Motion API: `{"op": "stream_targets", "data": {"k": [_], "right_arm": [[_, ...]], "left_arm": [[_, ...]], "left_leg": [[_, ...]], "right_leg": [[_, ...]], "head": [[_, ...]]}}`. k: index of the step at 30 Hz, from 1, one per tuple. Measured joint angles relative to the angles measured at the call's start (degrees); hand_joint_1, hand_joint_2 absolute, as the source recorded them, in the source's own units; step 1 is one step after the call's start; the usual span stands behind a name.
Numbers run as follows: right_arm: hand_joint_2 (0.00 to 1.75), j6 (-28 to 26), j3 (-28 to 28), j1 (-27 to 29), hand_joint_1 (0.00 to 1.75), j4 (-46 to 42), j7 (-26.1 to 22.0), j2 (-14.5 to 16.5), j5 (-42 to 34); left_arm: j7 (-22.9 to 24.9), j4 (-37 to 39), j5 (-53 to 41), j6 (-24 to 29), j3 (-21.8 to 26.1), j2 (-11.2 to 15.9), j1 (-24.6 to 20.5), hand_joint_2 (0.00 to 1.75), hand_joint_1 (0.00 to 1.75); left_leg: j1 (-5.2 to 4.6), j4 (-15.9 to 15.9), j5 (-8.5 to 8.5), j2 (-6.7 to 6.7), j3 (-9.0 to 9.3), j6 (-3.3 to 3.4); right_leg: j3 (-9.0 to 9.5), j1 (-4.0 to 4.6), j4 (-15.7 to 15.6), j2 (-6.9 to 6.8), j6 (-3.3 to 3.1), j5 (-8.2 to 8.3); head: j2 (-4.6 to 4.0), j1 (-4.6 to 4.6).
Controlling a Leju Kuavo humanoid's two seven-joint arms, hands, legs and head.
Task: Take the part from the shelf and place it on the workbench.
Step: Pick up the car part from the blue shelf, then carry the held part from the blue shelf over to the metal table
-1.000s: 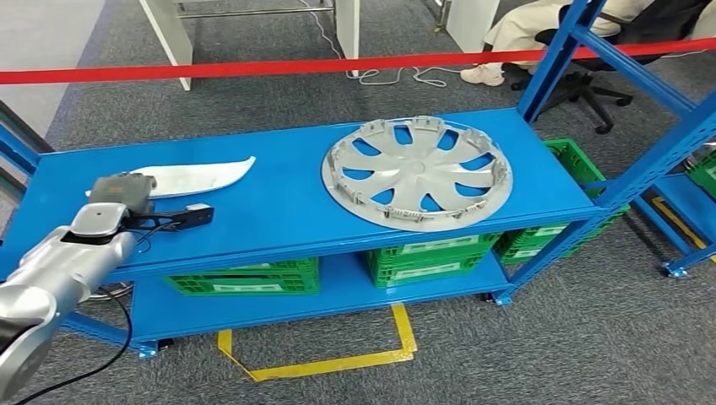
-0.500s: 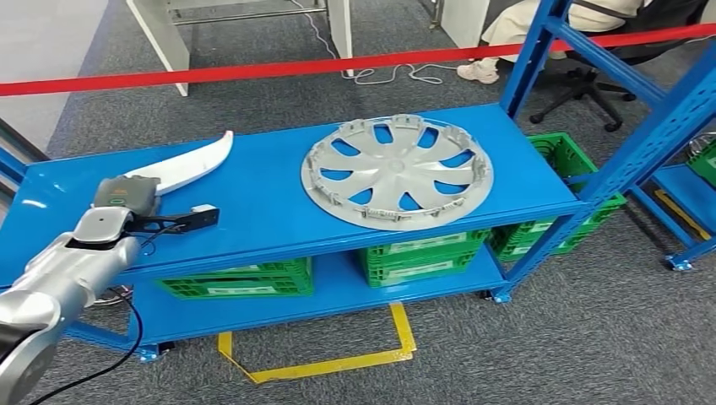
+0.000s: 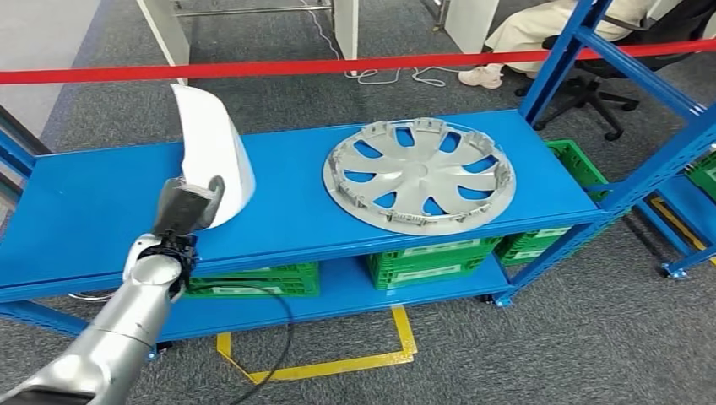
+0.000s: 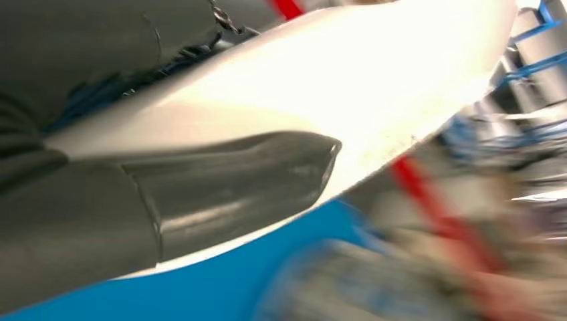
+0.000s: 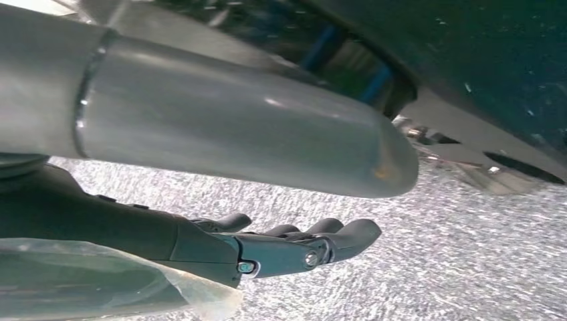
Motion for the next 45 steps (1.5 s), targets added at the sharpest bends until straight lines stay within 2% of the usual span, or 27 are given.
{"op": "stream_targets", "data": {"k": [2, 3, 4, 7, 9, 12, 14, 16, 17, 18, 19, 20, 22, 24, 27, 28, 30, 32, 33, 34, 35, 37, 39, 40, 42, 43, 45], "right_arm": [[0.0, -0.14, -0.39, 0.18, 0.0, 0.0, 0.0, 0.11, -0.07], [0.0, -0.21, -0.61, 0.35, 0.0, 0.0, 0.0, 0.17, -0.12], [0.0, -0.29, -0.81, 0.5, 0.0, 0.0, 0.0, 0.24, -0.2], [0.0, -0.58, -1.37, 0.69, 0.0, 0.0, -0.11, 0.42, -0.5], [0.0, -0.71, -1.78, 0.69, 0.0, 0.0, -0.23, 0.63, -0.73], [0.0, -0.82, -2.27, 0.83, 0.0, 0.0, -0.3, 0.87, -0.87], [0.0, -0.89, -2.51, 0.83, 0.0, 0.0, -0.48, 1.08, -0.95], [0.0, -0.89, -2.73, 0.81, 0.0, 0.0, -0.73, 1.29, -0.98], [0.0, -0.89, -2.83, 0.83, 0.0, 0.0, -0.83, 1.37, -0.95], [0.0, -0.89, -2.94, 0.85, 0.0, 0.0, -0.89, 1.44, -0.92], [0.0, -0.89, -3.06, 0.86, 0.0, 0.0, -0.92, 1.49, -0.88], [0.0, -0.89, -3.19, 0.84, 0.0, 0.0, -0.96, 1.55, -0.85], [0.0, -0.82, -3.41, 0.75, 0.0, 0.0, -1.09, 1.68, -0.67], [0.0, -0.7, -3.56, 0.67, 0.0, 0.0, -1.31, 1.74, -0.33], [0.0, -0.52, -3.61, 0.68, 0.0, 0.0, -1.61, 1.74, 0.16], [0.0, -0.43, -3.61, 0.71, 0.0, 0.0, -1.7, 1.74, 0.35], [0.0, -0.26, -3.59, 0.76, 0.0, 0.0, -1.84, 1.74, 0.81], [0.0, -0.21, -3.58, 0.78, 0.0, 0.0, -1.91, 1.74, 1.18], [0.0, -0.21, -3.58, 0.78, 0.0, 0.0, -1.92, 1.74, 1.31], [0.0, -0.21, -3.58, 0.78, 0.0, 0.0, -1.94, 1.74, 1.43], [0.0, -0.21, -3.58, 0.78, 0.0, 0.0, -1.94, 1.74, 1.54], [0.0, -0.21, -3.58, 0.66, 0.0, -0.01, -1.95, 1.74, 1.67], [0.0, -0.21, -3.58, 0.39, 0.0, -0.02, -1.98, 1.74, 1.7], [0.0, -0.21, -3.57, 0.31, 0.0, -0.02, -2.01, 1.74, 1.73], [0.0, -0.14, -3.58, 0.36, 0.0, -0.02, -2.09, 1.75, 1.84], [0.0, -0.07, -3.59, 0.42, 0.0, -0.01, -2.13, 1.75, 1.91], [0.0, 0.08, -3.61, 0.49, 0.0, 0.0, -2.21, 1.78, 2.08]], "left_arm": [[-0.76, -8.52, 7.87, -3.34, -0.29, -1.94, 4.45, 0.0, 1.75], [-1.11, -12.73, 11.09, -4.52, -0.65, -2.78, 6.77, 0.0, 1.75], [-1.44, -16.73, 13.95, -5.34, -1.16, -3.49, 9.08, 0.0, 1.75], [-2.77, -26.32, 18.83, -6.2, -2.82, -4.7, 14.88, 0.0, 1.75], [-3.99, -31.2, 19.65, -6.14, -3.7, -5.05, 18.22, 0.0, 1.75], [-4.82, -35.86, 20.98, -6.78, -4.68, -5.28, 21.8, 0.0, 1.75], [-5.81, -38.02, 23.67, -9.16, -5.19, -5.27, 23.66, 0.0, 1.75], [-7.67, -39.98, 27.74, -13.53, -5.87, -5.26, 26.08, 0.0, 1.75], [-8.58, -40.85, 29.8, -15.98, -6.32, -5.28, 27.4, 0.0, 1.75], [-9.25, -41.61, 31.46, -18.15, -6.76, -5.29, 28.59, 0.0, 1.75], [-9.63, -42.24, 32.55, -19.66, -7.2, -5.32, 29.54, 0.0, 1.75], [-9.82, -42.84, 33.36, -20.79, -7.59, -5.37, 30.23, 0.0, 1.75], [-9.9, -43.79, 35.18, -23.05, -8.32, -5.51, 30.97, 0.0, 1.75], [-9.84, -44.31, 37.56, -26.56, -9.21, -5.62, 31.44, 0.0, 1.75], [-10.35, -44.39, 37.4, -30.8, -11.0, -5.63, 32.48, 0.0, 1.75], [-10.94, -44.38, 36.52, -31.7, -11.72, -5.63, 32.68, 0.0, 1.75], [-12.05, -44.37, 34.83, -32.9, -13.18, -5.62, 32.84, 0.0, 1.75], [-12.54, -44.36, 33.44, -33.68, -14.41, -5.57, 33.06, 0.0, 1.75], [-12.62, -44.36, 33.01, -34.1, -14.87, -5.54, 33.14, 0.0, 1.75], [-12.65, -44.36, 32.72, -34.6, -15.24, -5.51, 33.2, 0.0, 1.75], [-12.67, -44.36, 32.58, -35.04, -15.51, -5.48, 33.22, 0.0, 1.75], [-12.68, -44.37, 32.42, -35.61, -15.97, -5.44, 33.24, 0.0, 1.75], [-12.7, -44.43, 32.27, -35.84, -16.35, -5.4, 33.23, 0.0, 1.75], [-12.71, -44.46, 32.07, -35.94, -16.51, -5.34, 33.23, 0.0, 1.75], [-12.72, -44.48, 31.45, -36.31, -16.7, -5.19, 33.25, 0.0, 1.75], [-12.72, -44.48, 31.16, -36.57, -16.76, -5.1, 33.26, 0.0, 1.75], [-12.74, -44.47, 30.91, -37.19, -16.84, -4.86, 33.21, 0.0, 1.75]], "left_leg": [[-0.1, 0.04, -0.13, 0.15, 0.07, 0.23], [-0.14, 0.06, -0.22, 0.19, 0.17, 0.3], [-0.17, 0.08, -0.29, 0.18, 0.32, 0.32], [-0.33, 0.26, -0.51, -0.02, 0.72, 0.1], [-0.53, 0.45, -0.46, -0.14, 0.51, -0.32], [-0.45, 0.93, -0.91, -0.18, 0.25, -1.14], [-0.32, 4.32, -4.15, -0.18, -0.69, -1.77], [-0.23, 11.47, -8.97, -0.16, -2.72, -2.2], [-0.21, 14.64, -10.64, -0.16, -3.45, -2.32], [-0.2, 16.04, -11.24, -0.16, -3.36, -2.36], [-0.2, 15.18, -10.77, -0.16, -2.24, -2.33], [-0.2, 11.98, -9.39, -0.16, 0.02, -2.23], [-0.28, 3.24, -6.75, -0.17, 5.45, -1.86], [-0.52, -1.32, -5.72, -0.23, 7.89, -1.35], [-0.79, -1.66, -4.53, -0.11, 7.26, -0.28], [-0.72, -1.8, -3.94, 0.0, 6.78, 0.13], [-0.53, -1.97, -2.74, 0.21, 5.43, 0.75], [-0.61, -1.89, -1.66, 0.28, 3.91, 0.95], [-0.68, -1.83, -1.14, 0.34, 3.17, 0.95], [-0.73, -1.75, -0.66, 0.38, 2.48, 0.91], [-0.76, -1.66, -0.23, 0.4, 1.87, 0.85], [-0.9, -1.42, 0.51, 0.37, 1.04, 0.56], [-1.1, -1.14, 1.27, 0.38, 0.57, 0.07], [-1.17, -1.04, 1.67, 0.41, 0.34, -0.21], [-1.08, -0.81, 2.05, 0.36, -0.07, -0.81], [-1.0, -0.19, 1.15, 0.29, -0.4, -1.14], [-0.78, 3.94, -3.55, 0.15, -1.59, -1.77]], "right_leg": [[-3.37, -0.07, 7.06, -0.06, 0.22, -2.47], [-3.88, -0.07, 8.04, -0.08, 0.21, -2.22], [-3.21, -0.06, 6.61, -0.09, 0.1, -0.84], [2.59, 0.01, -4.82, 0.01, -0.54, 4.58], [4.48, 0.09, -8.34, 0.17, -0.81, 5.22], [4.58, 0.02, -8.76, 0.11, -1.42, 5.46], [4.35, -0.16, -8.97, -0.11, -2.15, 5.93], [3.83, -0.16, -8.96, -0.22, -2.5, 6.37], [3.48, -0.15, -8.94, -0.26, -2.52, 6.64], [3.08, -0.14, -8.92, -0.3, -2.47, 6.95], [2.67, -0.14, -8.89, -0.33, -2.37, 7.27], [2.28, -0.14, -8.86, -0.36, -2.22, 7.61], [1.74, -0.05, -8.77, -0.4, -1.76, 8.28], [1.52, 0.04, -8.78, -0.48, -1.11, 9.0], [1.28, -0.18, -9.05, -0.47, -0.07, 9.84], [0.78, -0.22, -8.39, -0.43, 0.2, 8.81], [-1.05, -0.27, -3.55, -0.42, 0.62, 3.74], [-2.79, -0.25, 4.18, -0.45, 0.94, -1.33], [-2.88, -0.24, 6.8, -0.45, 0.99, -2.11], [-2.01, -0.22, 7.5, -0.45, 0.95, -1.61], [-0.02, -0.21, 5.92, -0.45, 0.81, -0.25], [6.67, -0.13, -2.38, -0.43, 0.34, 1.87], [11.95, -0.02, -10.01, -0.37, -0.04, 1.61], [12.83, 0.07, -11.59, -0.33, -0.16, 1.21], [12.07, 0.02, -12.01, -0.42, -0.71, 1.51], [11.51, -0.03, -11.99, -0.56, -1.19, 1.88], [10.34, -0.15, -12.04, -0.9, -2.12, 2.82]], "head": [[0.0, 0.08], [0.0, 0.1], [0.0, 0.09], [0.0, 0.08], [0.0, 0.04], [0.0, 0.0], [0.0, -0.2], [0.0, -0.42], [0.0, -0.44], [0.0, -0.45], [0.0, -0.44], [0.0, -0.44], [0.0, -0.44], [0.0, -0.36], [0.0, -0.34], [0.0, -0.3], [0.0, -0.14], [0.0, 0.01], [0.0, 0.0], [0.0, 0.02], [0.0, 0.01], [0.0, 0.02], [0.0, 0.01], [0.0, 0.0], [0.0, 0.03], [0.0, 0.0], [0.0, -0.13]]}}
